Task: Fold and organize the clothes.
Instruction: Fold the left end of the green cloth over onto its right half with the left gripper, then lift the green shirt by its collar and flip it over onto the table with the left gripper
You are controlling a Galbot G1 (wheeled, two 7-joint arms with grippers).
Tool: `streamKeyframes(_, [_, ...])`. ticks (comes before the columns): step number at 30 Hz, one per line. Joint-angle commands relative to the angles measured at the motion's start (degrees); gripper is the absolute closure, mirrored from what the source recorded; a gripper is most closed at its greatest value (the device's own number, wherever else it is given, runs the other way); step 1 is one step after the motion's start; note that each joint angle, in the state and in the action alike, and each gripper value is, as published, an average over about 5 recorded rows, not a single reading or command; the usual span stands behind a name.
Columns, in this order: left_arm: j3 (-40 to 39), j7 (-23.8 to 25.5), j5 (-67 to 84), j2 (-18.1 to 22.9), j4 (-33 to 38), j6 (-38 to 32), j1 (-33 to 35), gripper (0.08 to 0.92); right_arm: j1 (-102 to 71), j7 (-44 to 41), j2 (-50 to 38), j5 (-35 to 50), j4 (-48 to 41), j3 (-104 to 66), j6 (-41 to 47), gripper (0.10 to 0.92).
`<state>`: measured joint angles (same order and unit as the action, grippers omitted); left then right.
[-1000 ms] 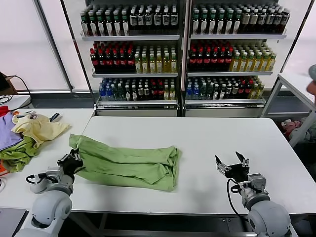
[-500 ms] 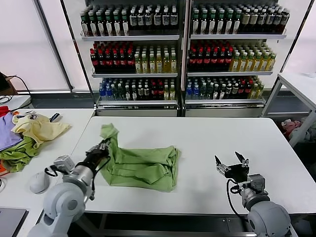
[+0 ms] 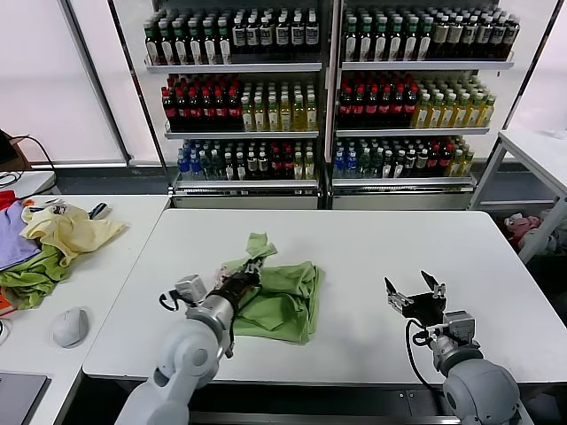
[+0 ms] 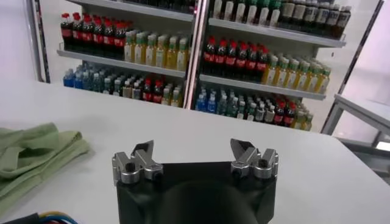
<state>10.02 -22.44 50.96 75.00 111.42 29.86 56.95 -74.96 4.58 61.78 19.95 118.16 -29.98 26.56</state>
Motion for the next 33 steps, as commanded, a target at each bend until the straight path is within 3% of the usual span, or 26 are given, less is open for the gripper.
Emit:
streamKeyframes(1, [-7.69,1.01,-4.87,2.64,-5.23,1.59,-2.78,0.864,0.23,-0.04,-0.05,0.06,-0.24,0.03,-0.04,0.203])
streamKeyframes(6, [-7.82,4.15,1.33,2.07,-1.27,2.37,-1.12,0.798,0.21,-0.07,-0.17,0.10,-0.38,0.00,-0.11,0.203])
streamKeyframes(16, [-0.26,6.72,16.14,-0.40,7.98,0.98,5.01,0.523,0.27,-0.08,0.06,-0.04,-0.59,0.24,-0.34,0.203])
streamKeyframes(20, [4.35,5.65,4.97,-3.33,5.09,-3.78,6.81,0.410,0.13,-0.12,0.38,-0.39,-0.54,0.40,-0.59,0.203])
streamKeyframes(26, [6.76,4.30,-19.38,-6.36,-4.67,-11.97,8.21,0.240,-0.18,-0.14,0.93,-1.10,-0.38,0.72,-0.81,0.203])
streamKeyframes(33, [5.85,3.46,-26.21,-5.66,-12.27,-13.97,7.98,0.178,-0.60,-0.08,1.03,-1.46,0.10,0.63,-0.79,0.203])
